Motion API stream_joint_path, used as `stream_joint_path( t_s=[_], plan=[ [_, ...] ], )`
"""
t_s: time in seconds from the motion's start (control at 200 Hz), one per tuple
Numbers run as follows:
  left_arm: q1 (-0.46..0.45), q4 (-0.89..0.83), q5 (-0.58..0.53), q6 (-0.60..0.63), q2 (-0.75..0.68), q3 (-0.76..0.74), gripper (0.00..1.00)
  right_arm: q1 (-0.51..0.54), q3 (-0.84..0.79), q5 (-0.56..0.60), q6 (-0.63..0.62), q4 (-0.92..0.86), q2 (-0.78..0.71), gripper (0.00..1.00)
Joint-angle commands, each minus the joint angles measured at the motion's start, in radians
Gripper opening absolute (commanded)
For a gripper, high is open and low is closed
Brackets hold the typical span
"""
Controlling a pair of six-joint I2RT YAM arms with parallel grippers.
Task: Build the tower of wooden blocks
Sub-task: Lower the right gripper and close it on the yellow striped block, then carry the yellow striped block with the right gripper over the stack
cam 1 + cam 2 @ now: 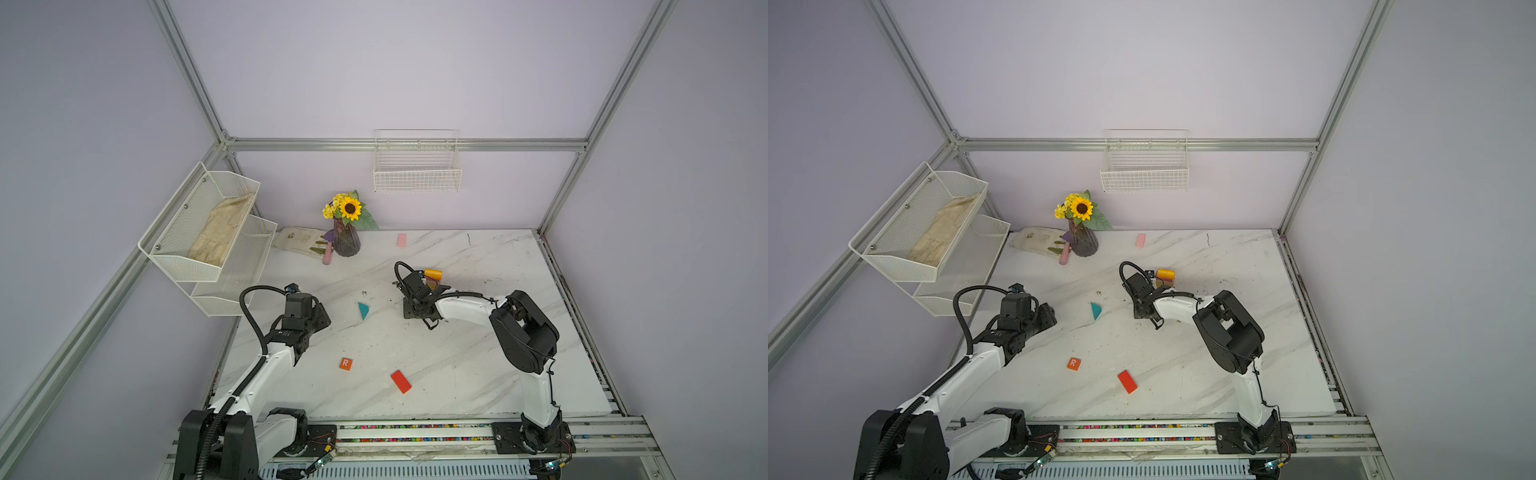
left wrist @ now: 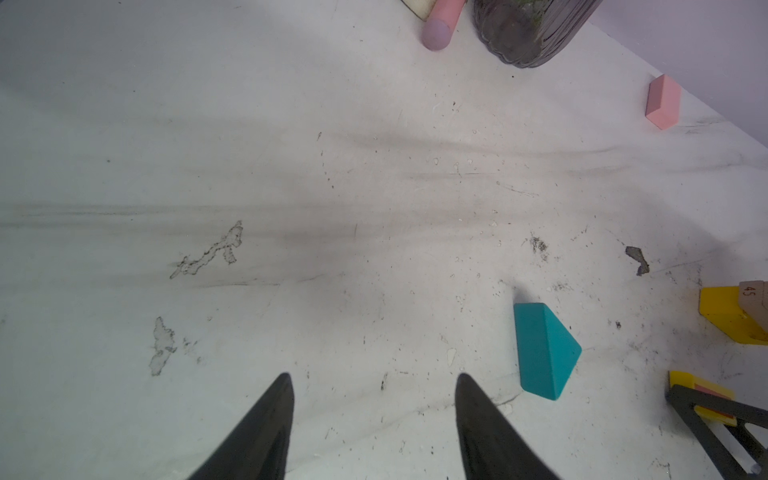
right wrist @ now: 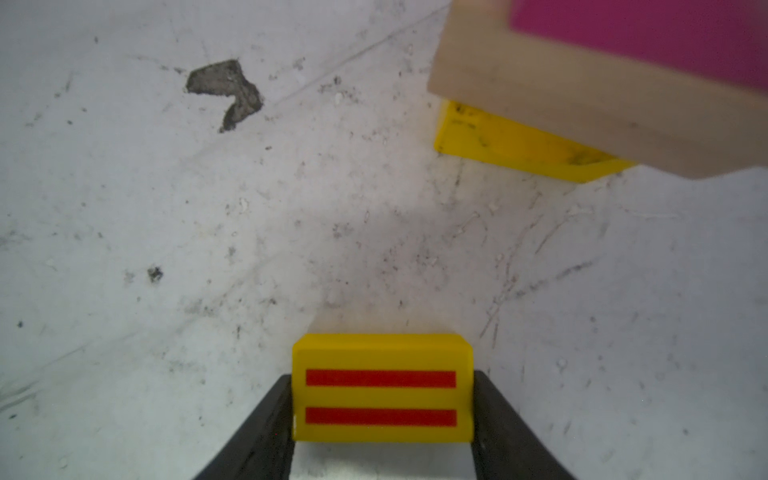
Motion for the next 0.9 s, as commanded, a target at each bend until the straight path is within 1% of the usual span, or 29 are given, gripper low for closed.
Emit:
stream_joint_path(
  t_s=[0.0,0.115,0.265,0.365,0.435,0.535,0.645,0.895],
  plan=[
    [0.005,0.046,0.007,0.025,-0.019,-0.010,0.61,0.004,0.007,0.011,0.014,-0.071,0.007,0.52],
    [0.004,0.045,0.012,0.028,-0.012,-0.008,0.61,0.004,0.029,0.036,0.015,-0.100,-0.035,0.46],
    [0.004,0.056,0.023,0.030,-0.022,-0.015,0.61,0.004,0.065,0.062,0.013,-0.116,-0.126,0.46],
    [0.004,0.081,0.062,0.044,-0.030,-0.025,0.64,-0.006,0.120,0.106,-0.001,-0.156,-0.153,0.45],
    [0.004,0.101,0.090,0.054,-0.040,-0.035,0.65,-0.025,0.159,0.115,-0.004,-0.179,-0.159,0.45],
    [0.005,0.112,0.095,0.057,-0.057,-0.048,0.67,-0.070,0.219,0.096,-0.002,-0.215,-0.146,0.45],
    [0.004,0.115,0.093,0.056,-0.062,-0.052,0.68,-0.123,0.298,0.058,0.003,-0.267,-0.107,0.41],
    [0.004,0.115,0.092,0.054,-0.063,-0.052,0.68,-0.171,0.440,0.064,0.015,-0.358,-0.018,0.41]
  ],
)
